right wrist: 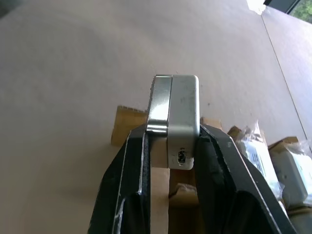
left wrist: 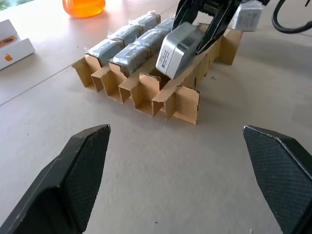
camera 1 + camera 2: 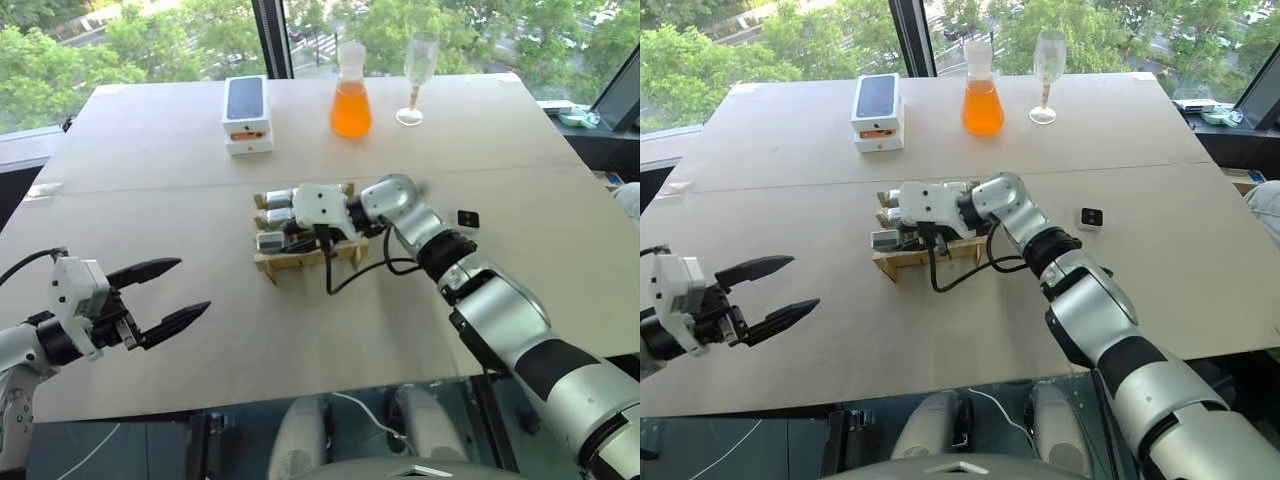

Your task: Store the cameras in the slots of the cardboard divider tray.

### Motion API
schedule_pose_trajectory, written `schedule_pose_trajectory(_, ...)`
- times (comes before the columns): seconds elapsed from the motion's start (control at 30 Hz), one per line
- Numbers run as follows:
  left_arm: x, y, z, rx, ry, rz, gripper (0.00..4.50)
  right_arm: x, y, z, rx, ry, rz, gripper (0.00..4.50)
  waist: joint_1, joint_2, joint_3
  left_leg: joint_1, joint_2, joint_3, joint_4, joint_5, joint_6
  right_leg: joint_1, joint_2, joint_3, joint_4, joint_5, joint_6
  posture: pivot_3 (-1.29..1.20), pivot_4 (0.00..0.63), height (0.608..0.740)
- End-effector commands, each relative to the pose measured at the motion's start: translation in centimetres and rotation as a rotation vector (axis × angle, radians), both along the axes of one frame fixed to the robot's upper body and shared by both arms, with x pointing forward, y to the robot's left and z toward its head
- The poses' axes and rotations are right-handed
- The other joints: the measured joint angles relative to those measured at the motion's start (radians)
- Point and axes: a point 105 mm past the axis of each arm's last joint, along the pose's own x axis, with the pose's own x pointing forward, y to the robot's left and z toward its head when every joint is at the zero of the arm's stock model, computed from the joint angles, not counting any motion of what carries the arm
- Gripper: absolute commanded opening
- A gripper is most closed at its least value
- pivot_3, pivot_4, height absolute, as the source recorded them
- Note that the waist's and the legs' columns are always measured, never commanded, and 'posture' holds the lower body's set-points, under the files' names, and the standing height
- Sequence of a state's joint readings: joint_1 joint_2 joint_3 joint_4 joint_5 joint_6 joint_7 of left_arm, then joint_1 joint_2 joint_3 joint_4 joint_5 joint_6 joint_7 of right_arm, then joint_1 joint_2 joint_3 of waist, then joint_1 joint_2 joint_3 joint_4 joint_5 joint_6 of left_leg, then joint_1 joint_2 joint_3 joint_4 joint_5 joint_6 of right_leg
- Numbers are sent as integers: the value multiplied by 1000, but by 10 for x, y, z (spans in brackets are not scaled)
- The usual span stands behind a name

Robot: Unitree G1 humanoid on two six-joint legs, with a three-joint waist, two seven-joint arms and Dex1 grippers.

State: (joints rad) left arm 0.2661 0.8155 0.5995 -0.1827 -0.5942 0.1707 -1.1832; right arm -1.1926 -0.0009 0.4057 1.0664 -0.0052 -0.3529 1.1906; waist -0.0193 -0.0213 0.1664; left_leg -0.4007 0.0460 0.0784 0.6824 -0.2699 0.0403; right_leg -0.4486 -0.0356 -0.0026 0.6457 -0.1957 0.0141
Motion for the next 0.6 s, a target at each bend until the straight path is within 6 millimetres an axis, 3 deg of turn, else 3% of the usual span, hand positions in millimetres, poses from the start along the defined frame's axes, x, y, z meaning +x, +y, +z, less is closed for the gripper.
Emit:
schedule_pose_trajectory(0.03, -2, -1, 14, -8, -61, 5, 4500, 9, 2, 14, 40, -72, -38, 712, -3, 0, 0, 0, 0, 0, 0, 0, 0, 0, -1, 0, 0, 0, 0, 0, 150, 740)
schedule_pose_trajectory(0.2, -3, -4, 15, -22, -64, -1, 4500, 15, 0, 7, -11, -177, -58, 712, -15, 0, 0, 0, 0, -1, 0, 0, 0, 0, -3, 0, 0, 0, 0, 0, 150, 740)
schedule_pose_trajectory(0.6, 2, -7, 15, -29, -73, -10, 4500, -3, 8, -7, -61, -194, 74, 712, -24, 0, 0, 0, 0, -1, -2, 0, 0, 0, -4, -1, 0, 0, 0, 0, 150, 740)
